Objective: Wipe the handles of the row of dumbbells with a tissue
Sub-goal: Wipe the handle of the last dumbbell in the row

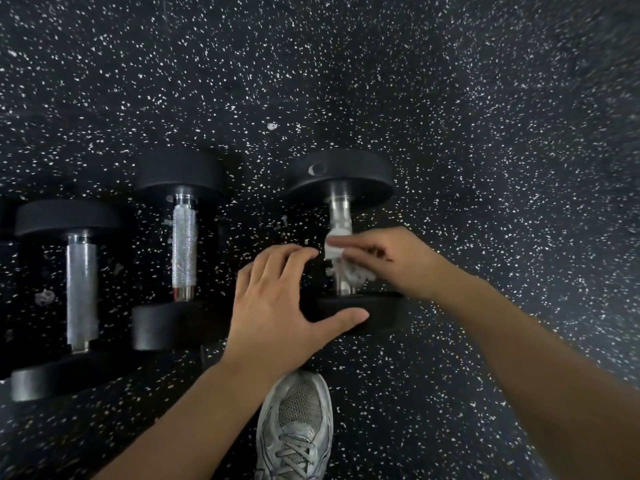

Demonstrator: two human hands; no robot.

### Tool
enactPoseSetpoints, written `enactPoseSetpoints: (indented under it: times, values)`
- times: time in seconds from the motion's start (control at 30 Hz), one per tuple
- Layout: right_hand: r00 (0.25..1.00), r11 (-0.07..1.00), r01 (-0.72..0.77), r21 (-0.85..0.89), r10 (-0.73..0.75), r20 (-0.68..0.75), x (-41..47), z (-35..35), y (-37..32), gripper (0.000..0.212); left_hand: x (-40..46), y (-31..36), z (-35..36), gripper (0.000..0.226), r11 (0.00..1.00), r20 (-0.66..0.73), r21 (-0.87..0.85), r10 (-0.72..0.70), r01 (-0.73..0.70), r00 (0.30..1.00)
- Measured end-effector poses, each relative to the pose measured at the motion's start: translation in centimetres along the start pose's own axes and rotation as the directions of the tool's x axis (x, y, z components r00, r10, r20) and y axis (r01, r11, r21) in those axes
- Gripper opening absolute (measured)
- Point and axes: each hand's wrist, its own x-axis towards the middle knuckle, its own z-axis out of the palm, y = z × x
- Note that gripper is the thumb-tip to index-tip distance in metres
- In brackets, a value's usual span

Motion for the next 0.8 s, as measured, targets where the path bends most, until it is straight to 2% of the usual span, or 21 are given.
enactPoseSetpoints:
  times: [0.07, 0.13, 0.17, 0.23, 0.3, 0.37, 0.4, 0.43, 0.53, 0.6, 0.63, 0.7, 0.8]
  values:
    - [0.989, 1.000, -0.004, -0.029, -0.001, -0.148, 0.5, -0.1, 0.6, 0.033, 0.4, 1.4, 0.4, 0.109, 1.000, 0.001, 0.001, 0.017, -0.017, 1.000]
    - [0.983, 0.998, -0.020, -0.067, 0.007, -0.183, 0.6, -0.4, 1.2, 0.034, 0.8, 2.5, 0.6, 0.109, 0.999, -0.002, -0.002, 0.040, -0.040, 0.999]
    - [0.988, 0.997, -0.034, -0.071, 0.022, -0.153, 0.3, -0.7, 1.4, 0.033, 1.0, 2.8, 0.7, 0.107, 0.999, -0.002, -0.008, 0.047, -0.047, 0.999]
    - [0.997, 0.995, -0.078, -0.058, 0.078, -0.004, -0.8, -1.7, 1.5, 0.032, 1.3, 2.9, 0.7, 0.102, 0.999, -0.012, -0.023, 0.045, -0.046, 0.999]
    - [0.971, 0.990, -0.137, -0.024, 0.139, 0.195, -1.9, -2.5, 1.4, 0.029, 1.3, 2.3, 0.8, 0.098, 0.999, -0.027, -0.027, 0.043, -0.043, 0.999]
    - [0.947, 0.989, -0.135, -0.062, 0.147, 0.287, -2.4, -3.0, 1.4, 0.028, 1.2, 1.6, 1.2, 0.097, 0.998, -0.020, -0.020, 0.051, -0.052, 0.998]
    - [0.955, 0.988, -0.120, -0.093, 0.141, 0.259, -2.4, -3.0, 1.5, 0.028, 1.0, 1.4, 1.4, 0.097, 0.998, -0.015, -0.016, 0.056, -0.057, 0.998]
    - [0.976, 0.987, -0.114, -0.110, 0.132, 0.175, -2.2, -3.0, 1.6, 0.028, 0.9, 1.4, 1.7, 0.098, 0.998, -0.013, -0.012, 0.059, -0.059, 0.998]
    - [0.979, 0.983, -0.135, -0.121, 0.113, -0.168, -1.2, -2.9, 1.7, 0.031, 1.0, 2.6, 2.3, 0.107, 1.000, -0.009, -0.008, 0.020, -0.020, 1.000]
    - [0.970, 0.968, -0.125, -0.219, 0.073, -0.233, -1.0, -3.0, 2.0, 0.033, 1.5, 3.9, 2.6, 0.112, 1.000, 0.006, -0.004, 0.003, -0.003, 1.000]
    - [0.978, 0.958, -0.118, -0.261, 0.066, -0.197, -1.2, -3.2, 2.1, 0.034, 1.7, 4.5, 2.8, 0.113, 1.000, 0.011, -0.005, 0.011, -0.011, 1.000]
    - [0.993, 0.955, -0.119, -0.271, 0.120, -0.013, -2.1, -4.0, 2.5, 0.034, 2.0, 5.3, 3.0, 0.110, 0.999, 0.007, -0.017, 0.043, -0.043, 0.999]
    - [0.924, 0.955, -0.176, -0.238, 0.244, 0.295, -3.5, -5.0, 2.6, 0.029, 2.4, 5.2, 3.5, 0.103, 0.998, -0.004, -0.028, 0.058, -0.058, 0.998]
